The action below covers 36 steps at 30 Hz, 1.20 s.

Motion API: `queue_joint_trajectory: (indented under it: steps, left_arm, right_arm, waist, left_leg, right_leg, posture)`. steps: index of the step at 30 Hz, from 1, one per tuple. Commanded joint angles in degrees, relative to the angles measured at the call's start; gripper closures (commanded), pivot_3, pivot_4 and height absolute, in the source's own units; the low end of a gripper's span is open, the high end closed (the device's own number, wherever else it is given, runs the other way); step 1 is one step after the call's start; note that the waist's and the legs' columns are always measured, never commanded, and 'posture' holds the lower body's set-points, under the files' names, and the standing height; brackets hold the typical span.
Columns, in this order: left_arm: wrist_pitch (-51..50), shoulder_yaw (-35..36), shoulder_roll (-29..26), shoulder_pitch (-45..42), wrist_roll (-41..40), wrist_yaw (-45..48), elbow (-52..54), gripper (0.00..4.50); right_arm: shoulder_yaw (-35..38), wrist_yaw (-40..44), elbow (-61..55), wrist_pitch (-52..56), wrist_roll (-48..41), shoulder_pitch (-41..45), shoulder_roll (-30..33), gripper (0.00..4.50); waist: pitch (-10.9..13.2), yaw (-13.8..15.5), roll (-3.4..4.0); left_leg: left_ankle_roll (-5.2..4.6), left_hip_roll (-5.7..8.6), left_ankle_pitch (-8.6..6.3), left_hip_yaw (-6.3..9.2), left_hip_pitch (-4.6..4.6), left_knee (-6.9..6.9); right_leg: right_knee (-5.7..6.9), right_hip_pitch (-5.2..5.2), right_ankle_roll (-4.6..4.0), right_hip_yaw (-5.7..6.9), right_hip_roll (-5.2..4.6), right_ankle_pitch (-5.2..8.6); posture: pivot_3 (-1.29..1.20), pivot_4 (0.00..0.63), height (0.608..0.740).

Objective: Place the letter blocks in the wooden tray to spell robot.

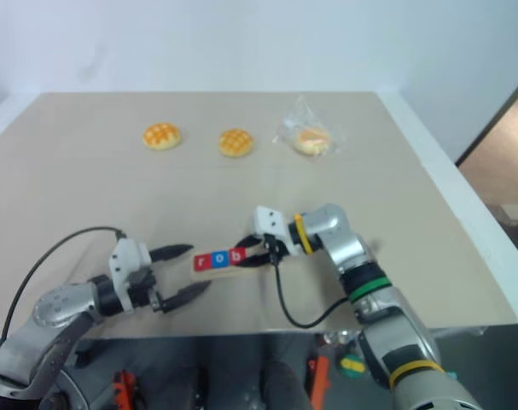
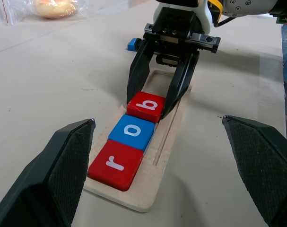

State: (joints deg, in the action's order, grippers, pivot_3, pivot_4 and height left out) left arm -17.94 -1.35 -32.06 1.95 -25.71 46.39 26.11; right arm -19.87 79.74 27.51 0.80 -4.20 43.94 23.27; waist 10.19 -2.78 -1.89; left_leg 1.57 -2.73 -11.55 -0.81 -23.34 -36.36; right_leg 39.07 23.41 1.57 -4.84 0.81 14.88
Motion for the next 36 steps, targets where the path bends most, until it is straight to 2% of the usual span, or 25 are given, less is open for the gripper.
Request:
queue_joint_trajectory:
  steps: [1, 24, 36]
  left_arm:
    - [1.5, 0.5, -0.1, 0.8, 0.1, 0.1, 1.9, 0.0]
    - [2.9, 0.6, 0.0, 1.8, 0.7, 0.3, 0.9, 0.0]
    - [3.0, 0.1, -0.3, 1.6, 1.3, 0.8, 0.6, 0.0]
  right_arm:
    - [0.6, 0.3, 1.2, -1.3, 0.2, 1.6, 0.1, 2.21]
    - [-0.1, 1.5, 2.0, -1.7, 0.3, 1.8, -0.4, 2.21]
    - [0.5, 2.5, -1.4, 1.3, -1.2, 1.3, -0.3, 2.21]
  waist:
    - [0.0, 0.0, 0.0]
    - [0.0, 0.0, 0.0]
    - [0.0, 0.0, 0.0]
  left_leg:
    - [0.0, 0.0, 0.0, 0.0, 0.0, 0.0]
    - [0.0, 0.0, 0.0, 0.0, 0.0, 0.01]
    - [0.0, 0.0, 0.0, 0.0, 0.01, 0.02]
  right_leg:
    - [0.0, 0.0, 0.0, 0.0, 0.0, 0.0]
    - [0.0, 0.0, -0.01, 0.0, 0.0, 0.02]
    - [0.0, 0.0, -0.03, 0.0, 0.0, 0.02]
  posture:
    - [0.0, 0.15, 0.74]
    - [0.0, 0.15, 0.74]
    - [0.0, 0.15, 0.74]
